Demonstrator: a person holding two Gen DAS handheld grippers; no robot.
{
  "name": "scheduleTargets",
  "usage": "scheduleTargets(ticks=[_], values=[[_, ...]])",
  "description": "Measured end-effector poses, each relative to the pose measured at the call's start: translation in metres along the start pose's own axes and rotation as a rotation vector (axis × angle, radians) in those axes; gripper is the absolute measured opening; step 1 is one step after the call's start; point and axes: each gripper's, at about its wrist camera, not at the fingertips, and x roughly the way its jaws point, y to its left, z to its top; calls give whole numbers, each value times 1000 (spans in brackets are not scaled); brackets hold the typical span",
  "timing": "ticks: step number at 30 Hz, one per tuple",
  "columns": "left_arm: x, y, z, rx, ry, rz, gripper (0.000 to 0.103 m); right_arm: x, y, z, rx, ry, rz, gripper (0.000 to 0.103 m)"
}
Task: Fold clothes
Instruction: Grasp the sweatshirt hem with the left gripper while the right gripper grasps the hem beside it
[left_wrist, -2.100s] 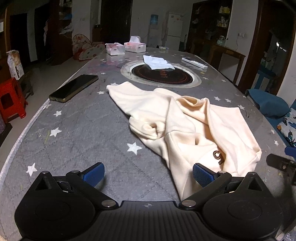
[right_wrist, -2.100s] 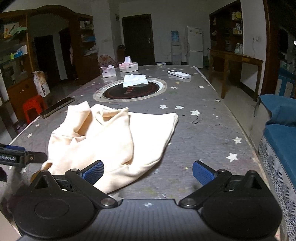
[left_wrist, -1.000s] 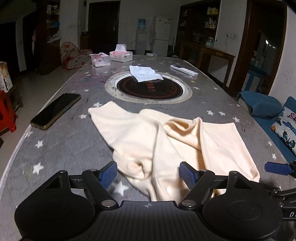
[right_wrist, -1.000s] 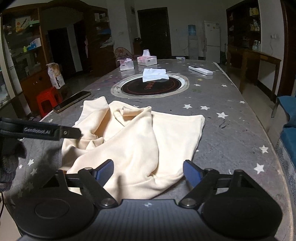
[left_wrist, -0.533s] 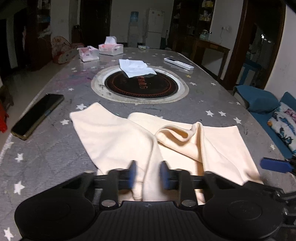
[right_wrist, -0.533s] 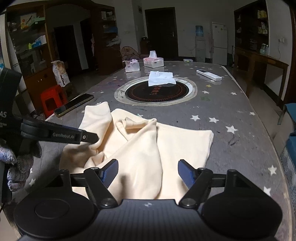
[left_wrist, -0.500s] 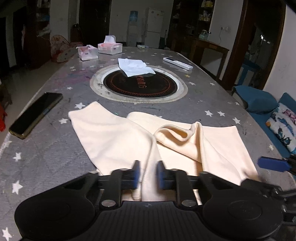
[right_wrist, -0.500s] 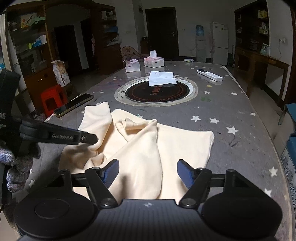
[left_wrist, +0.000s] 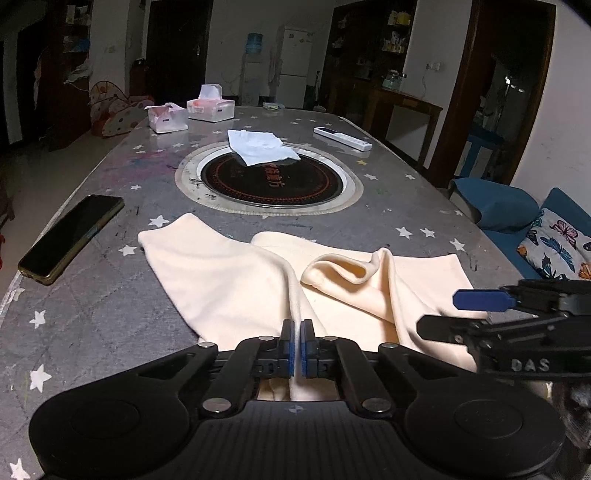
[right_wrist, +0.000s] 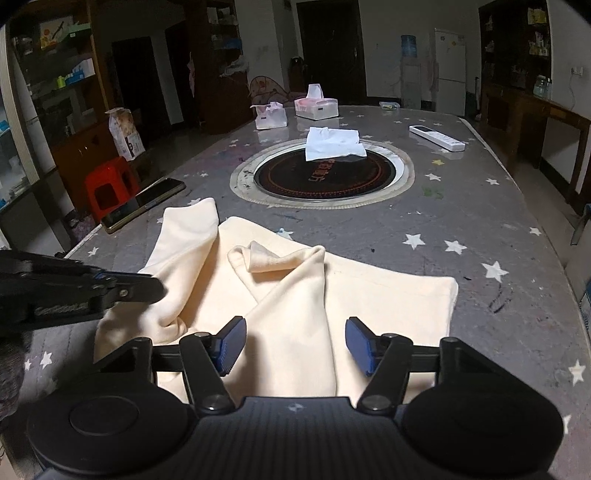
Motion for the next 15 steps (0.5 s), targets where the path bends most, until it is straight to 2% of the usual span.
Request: scheduleTargets(ticks=[6,15], values=[[-14,7,-4,-12,-23,1,3,18,-2,11,1,17,10,52],[-38,18,-16,-54,-43,5,3,53,1,27,0,54,15,50]])
